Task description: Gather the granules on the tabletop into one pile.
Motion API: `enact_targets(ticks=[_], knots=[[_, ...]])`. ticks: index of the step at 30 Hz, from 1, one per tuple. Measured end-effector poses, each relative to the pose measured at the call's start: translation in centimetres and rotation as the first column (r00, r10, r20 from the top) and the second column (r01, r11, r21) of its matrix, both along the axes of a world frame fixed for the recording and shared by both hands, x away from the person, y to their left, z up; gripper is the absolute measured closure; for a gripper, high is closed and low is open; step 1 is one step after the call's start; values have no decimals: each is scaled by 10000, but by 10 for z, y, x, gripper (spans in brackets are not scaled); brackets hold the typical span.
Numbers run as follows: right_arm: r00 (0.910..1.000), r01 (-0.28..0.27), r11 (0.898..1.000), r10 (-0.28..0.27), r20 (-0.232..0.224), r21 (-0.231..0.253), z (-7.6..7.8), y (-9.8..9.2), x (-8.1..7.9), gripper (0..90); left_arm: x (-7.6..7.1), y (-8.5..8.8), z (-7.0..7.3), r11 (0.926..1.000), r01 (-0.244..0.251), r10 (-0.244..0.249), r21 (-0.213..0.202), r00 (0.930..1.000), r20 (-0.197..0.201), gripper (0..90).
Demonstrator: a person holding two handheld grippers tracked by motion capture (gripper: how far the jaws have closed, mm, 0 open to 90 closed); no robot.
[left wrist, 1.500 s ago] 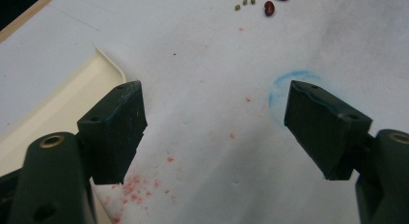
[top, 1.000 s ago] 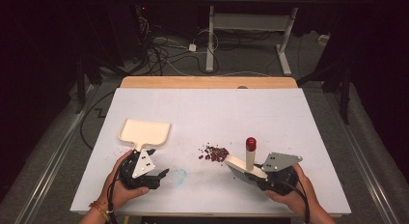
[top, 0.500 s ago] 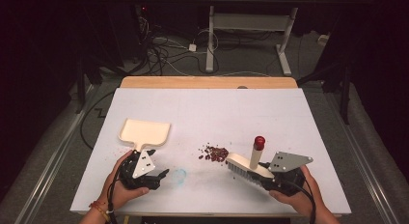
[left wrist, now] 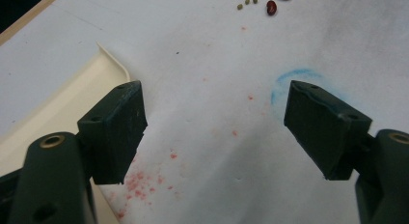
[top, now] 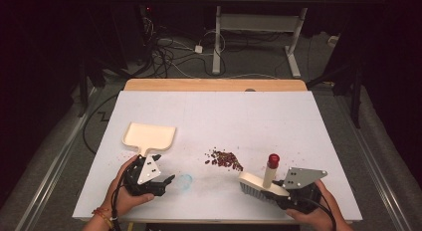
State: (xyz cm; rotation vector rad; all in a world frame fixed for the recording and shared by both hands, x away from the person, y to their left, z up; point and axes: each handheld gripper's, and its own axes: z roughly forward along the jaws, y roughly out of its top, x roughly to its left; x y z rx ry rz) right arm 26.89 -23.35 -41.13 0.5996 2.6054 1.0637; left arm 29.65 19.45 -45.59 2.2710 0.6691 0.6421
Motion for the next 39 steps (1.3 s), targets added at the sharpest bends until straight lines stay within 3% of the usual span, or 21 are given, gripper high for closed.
enact_targets(ticks=[5, 10, 15, 21, 24, 27, 30, 33, 35, 37, 39], knots=[[9990, 378, 9991, -382, 223, 170, 0, 13, 23, 672, 1, -1, -1, 10000, 24, -24, 33, 10000, -52, 219], [9993, 289, 9994, -293, 240, 197, 0, 22, 41, 672, 1, 0, -1, 10000, 4, -4, -5, 10000, -68, 223], [9990, 245, 9992, -256, 354, 328, 5, 29, 48, 672, 0, -1, -2, 10000, 34, -34, 32, 10000, -73, 224], [9970, 406, 9927, -478, 614, 1139, 13, 39, 51, 672, 2, 1, 0, 10000, -78, 78, -4, 10000, -20, 224], [9966, 519, 9847, -617, 546, 1663, 10, 55, 53, 671, 2, 5, 2, 9997, -222, 223, -130, 9997, 74, 224], [9964, 593, 9802, -696, 479, 1889, 2, 77, 55, 671, 3, 11, 4, 9986, -467, 470, -250, 9988, 100, 224], [9946, 981, 9702, -1030, 108, 2214, -8, 101, 56, 671, 3, 15, 3, 9975, -618, 621, -355, 9980, 72, 224], [9849, 1693, 9545, -1732, -56, 2456, -15, 125, 53, 672, 3, 15, 3, 9979, -600, 602, -255, 9982, 75, 230], [9748, 2130, 9449, -2228, 114, 2486, -20, 139, 51, 672, 3, 14, 3, 9981, -566, 568, -261, 9984, 82, 234], [9624, 2625, 9267, -2715, -37, 2688, -24, 148, 51, 672, 2, 14, 3, 9982, -554, 556, -233, 9984, 83, 237], [9356, 3383, 9009, -3530, 55, 2719, -30, 156, 53, 672, 2, 14, 3, 9984, -533, 534, -212, 9985, 70, 237]])
